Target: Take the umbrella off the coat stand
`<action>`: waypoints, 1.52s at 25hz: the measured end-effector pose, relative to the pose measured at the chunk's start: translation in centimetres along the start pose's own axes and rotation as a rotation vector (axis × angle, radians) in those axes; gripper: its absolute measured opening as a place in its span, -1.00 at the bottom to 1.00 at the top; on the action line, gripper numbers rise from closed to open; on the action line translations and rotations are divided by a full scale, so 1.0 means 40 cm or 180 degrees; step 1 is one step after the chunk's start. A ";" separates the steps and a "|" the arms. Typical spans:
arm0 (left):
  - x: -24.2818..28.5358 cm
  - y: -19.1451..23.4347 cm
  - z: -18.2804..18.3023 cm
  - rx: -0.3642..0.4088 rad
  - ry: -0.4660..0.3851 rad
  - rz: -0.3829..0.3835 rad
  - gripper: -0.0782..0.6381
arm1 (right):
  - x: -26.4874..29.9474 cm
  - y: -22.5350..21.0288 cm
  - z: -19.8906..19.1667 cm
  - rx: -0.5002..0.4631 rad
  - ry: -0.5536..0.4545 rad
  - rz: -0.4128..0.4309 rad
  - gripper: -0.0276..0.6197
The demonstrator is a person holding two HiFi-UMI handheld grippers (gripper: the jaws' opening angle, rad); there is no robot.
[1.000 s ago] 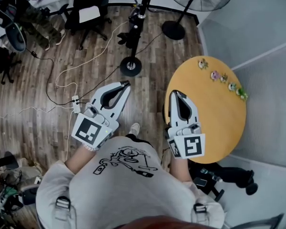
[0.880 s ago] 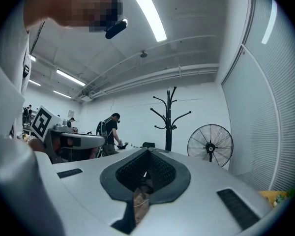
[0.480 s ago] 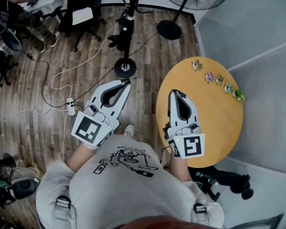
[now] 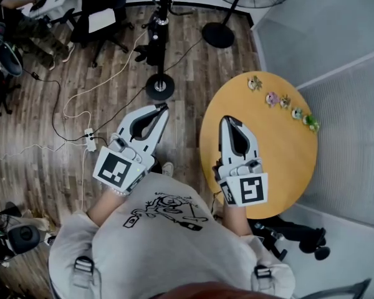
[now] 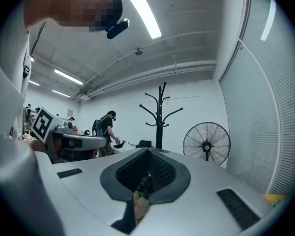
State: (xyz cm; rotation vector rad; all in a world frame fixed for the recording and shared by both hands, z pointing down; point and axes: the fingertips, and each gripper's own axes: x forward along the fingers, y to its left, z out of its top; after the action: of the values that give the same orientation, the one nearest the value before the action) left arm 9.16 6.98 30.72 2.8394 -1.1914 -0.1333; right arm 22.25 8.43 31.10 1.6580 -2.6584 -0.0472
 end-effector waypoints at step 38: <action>0.214 0.519 0.061 0.0051 -0.0026 -0.0039 -0.76 | 0.565 -0.017 0.026 -0.0076 -0.0010 -0.0012 -0.87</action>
State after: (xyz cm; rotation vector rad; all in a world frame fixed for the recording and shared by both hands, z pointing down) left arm 0.14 -13.71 29.65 2.8631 -1.1820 -0.1365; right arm 12.88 -12.15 29.82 1.6573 -2.6462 -0.0812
